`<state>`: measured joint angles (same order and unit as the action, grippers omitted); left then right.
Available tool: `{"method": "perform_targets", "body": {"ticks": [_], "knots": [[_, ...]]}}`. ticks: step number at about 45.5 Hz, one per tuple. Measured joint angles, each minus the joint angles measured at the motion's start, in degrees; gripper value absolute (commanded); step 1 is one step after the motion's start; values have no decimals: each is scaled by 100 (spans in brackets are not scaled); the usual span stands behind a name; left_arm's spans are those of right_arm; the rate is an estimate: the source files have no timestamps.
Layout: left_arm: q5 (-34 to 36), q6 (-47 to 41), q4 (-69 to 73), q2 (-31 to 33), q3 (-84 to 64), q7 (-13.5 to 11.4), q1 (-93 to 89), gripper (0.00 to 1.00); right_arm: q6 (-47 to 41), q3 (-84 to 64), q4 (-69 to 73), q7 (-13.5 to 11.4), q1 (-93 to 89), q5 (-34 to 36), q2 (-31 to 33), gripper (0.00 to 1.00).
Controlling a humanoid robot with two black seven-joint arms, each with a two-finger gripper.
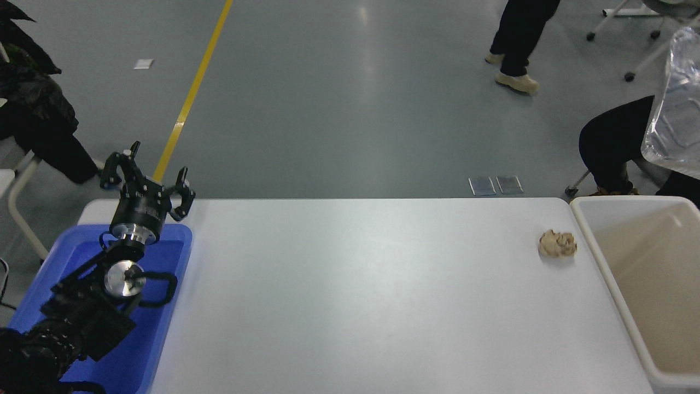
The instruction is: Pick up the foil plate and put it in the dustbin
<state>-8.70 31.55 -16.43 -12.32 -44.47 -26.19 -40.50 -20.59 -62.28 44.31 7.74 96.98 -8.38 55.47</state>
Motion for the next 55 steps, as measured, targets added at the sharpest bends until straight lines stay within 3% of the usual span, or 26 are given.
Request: {"method": "perform_targets", "body": {"ticks": [16, 22, 33, 43, 55], "knots": [[-1, 0, 0, 1, 0, 0, 0, 99, 1554, 2498, -889, -34, -3511, 1330, -102, 0], [-1, 0, 0, 0, 0, 0, 0, 99, 1989, 3668, -1424, -80, -4723, 1503, -505, 0], [0, 0, 0, 1, -6, 0, 0, 99, 2316, 5493, -3108, -472, -6179, 1631, -1811, 0], [0, 0, 0, 2, -7, 0, 1, 99, 2478, 6227, -3893, -667, -6710, 1676, -2678, 0], [0, 0, 0, 2, -9, 0, 3, 99, 2700, 6554, -4159, -730, -6901, 1673, -3127, 0]]}}
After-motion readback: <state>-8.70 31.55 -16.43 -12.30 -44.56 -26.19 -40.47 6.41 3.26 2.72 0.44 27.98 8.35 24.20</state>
